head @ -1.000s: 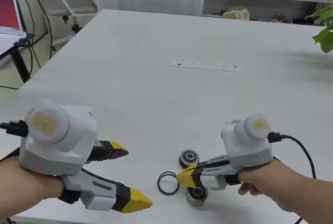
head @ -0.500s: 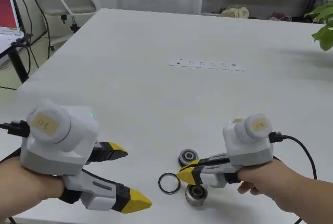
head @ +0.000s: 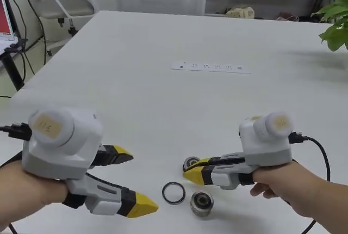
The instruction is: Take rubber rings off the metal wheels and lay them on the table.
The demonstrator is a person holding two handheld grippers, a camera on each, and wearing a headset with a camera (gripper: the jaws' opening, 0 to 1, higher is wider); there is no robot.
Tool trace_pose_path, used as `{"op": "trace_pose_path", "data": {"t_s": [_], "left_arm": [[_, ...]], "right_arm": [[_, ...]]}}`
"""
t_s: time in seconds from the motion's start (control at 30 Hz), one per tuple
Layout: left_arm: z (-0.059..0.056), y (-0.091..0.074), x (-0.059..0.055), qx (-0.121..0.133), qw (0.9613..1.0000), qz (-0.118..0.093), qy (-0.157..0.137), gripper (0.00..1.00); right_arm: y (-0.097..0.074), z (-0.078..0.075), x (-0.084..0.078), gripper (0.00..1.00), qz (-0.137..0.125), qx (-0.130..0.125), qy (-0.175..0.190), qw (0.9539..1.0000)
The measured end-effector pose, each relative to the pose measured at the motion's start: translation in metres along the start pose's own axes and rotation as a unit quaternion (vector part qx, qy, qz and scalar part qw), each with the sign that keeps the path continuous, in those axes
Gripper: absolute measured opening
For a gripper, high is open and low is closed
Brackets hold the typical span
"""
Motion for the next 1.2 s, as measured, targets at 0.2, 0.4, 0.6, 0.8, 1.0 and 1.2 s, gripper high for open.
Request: {"op": "trace_pose_path", "data": {"t_s": [0.2, 0.4, 0.6, 0.8, 1.0, 1.2], "left_arm": [[0.003, 0.002, 0.005, 0.001, 1.0000, -0.003, 0.005, 0.64], [0.008, 0.007, 0.013, 0.001, 0.9999, -0.006, 0.014, 0.62], [0.016, 0.013, 0.020, 0.001, 0.9998, -0.013, 0.014, 0.59], [0.022, 0.020, 0.023, 0.001, 0.9998, -0.010, 0.014, 0.57], [0.027, 0.028, 0.027, 0.000, 0.9998, -0.007, 0.020, 0.54], [0.032, 0.037, 0.031, -0.005, 0.9996, -0.008, 0.028, 0.50]], "right_arm": [[-0.012, -0.004, 0.007, 0.12, -0.018, -0.010, -0.001, 0.9998], [-0.024, -0.012, 0.007, 0.12, -0.023, -0.027, -0.006, 0.9993], [-0.032, -0.015, 0.007, 0.13, -0.027, -0.042, -0.011, 0.9987], [-0.037, -0.017, 0.006, 0.14, -0.026, -0.053, -0.018, 0.9981], [-0.037, -0.019, 0.002, 0.16, -0.019, -0.060, -0.025, 0.9977], [-0.037, -0.022, 0.001, 0.18, -0.015, -0.063, -0.031, 0.9974]]}}
Point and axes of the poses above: the centre of the closed fingertips' face, and the gripper's own axes: y roughly forward along the fingers, z roughly to its left, x roughly out of its top, the point moved 10 cm from there along -y, roughly backward along the fingers, and after that the axes turned 6 degrees about y, right-handed, at the moved point
